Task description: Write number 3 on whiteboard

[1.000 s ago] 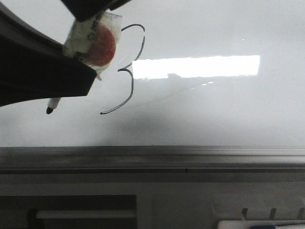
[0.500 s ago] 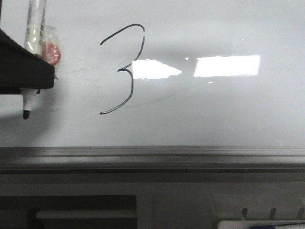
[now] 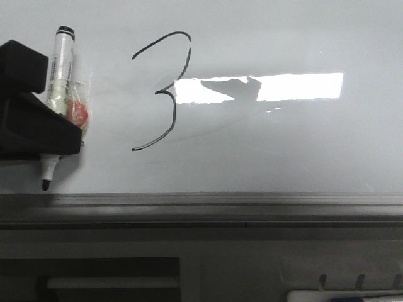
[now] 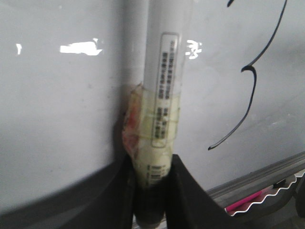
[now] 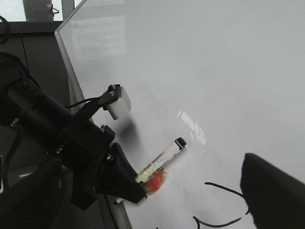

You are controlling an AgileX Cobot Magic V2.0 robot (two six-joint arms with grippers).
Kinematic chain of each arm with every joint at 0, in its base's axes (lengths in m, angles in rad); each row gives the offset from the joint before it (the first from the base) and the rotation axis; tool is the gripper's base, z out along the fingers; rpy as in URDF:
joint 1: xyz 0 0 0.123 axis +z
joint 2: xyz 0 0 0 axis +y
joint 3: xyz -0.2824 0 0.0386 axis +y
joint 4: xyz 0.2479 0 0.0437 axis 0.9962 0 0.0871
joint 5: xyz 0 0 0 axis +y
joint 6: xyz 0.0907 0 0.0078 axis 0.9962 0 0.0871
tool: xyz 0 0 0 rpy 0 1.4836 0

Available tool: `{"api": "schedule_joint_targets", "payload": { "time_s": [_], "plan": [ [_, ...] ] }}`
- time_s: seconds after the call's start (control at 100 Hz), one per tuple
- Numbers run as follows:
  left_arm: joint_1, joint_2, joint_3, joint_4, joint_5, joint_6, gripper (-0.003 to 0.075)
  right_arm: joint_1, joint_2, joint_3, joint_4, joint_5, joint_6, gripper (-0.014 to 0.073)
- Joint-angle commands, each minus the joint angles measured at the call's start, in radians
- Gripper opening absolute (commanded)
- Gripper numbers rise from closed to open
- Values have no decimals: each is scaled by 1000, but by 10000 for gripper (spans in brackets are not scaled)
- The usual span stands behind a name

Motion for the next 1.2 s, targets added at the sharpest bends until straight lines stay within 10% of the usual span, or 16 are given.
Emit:
{"api": "schedule_joint_targets", "payload": {
  "time_s": [0.0,0.33,0.62,0.95,1.05,1.19],
  "plan": [
    [1,10,-32,-6,-83,-8,-21,-6,-11,-32,25,-52,-2,670],
    [1,32,-32,-6,-151,-8,-4,-6,-11,-32,25,-37,-2,670],
    [1,32,-32,-6,-154,-8,398,-6,-11,-32,25,-24,-2,670],
    [1,-48,-32,27,-91,-2,395,-6,-16,-32,25,-14,-2,659],
    [1,-114,-32,111,-72,0,332,-6,-31,-32,25,-12,8,516],
    [1,-213,-32,144,-33,0,113,-10,-47,-28,23,-19,21,88]
  ]
}}
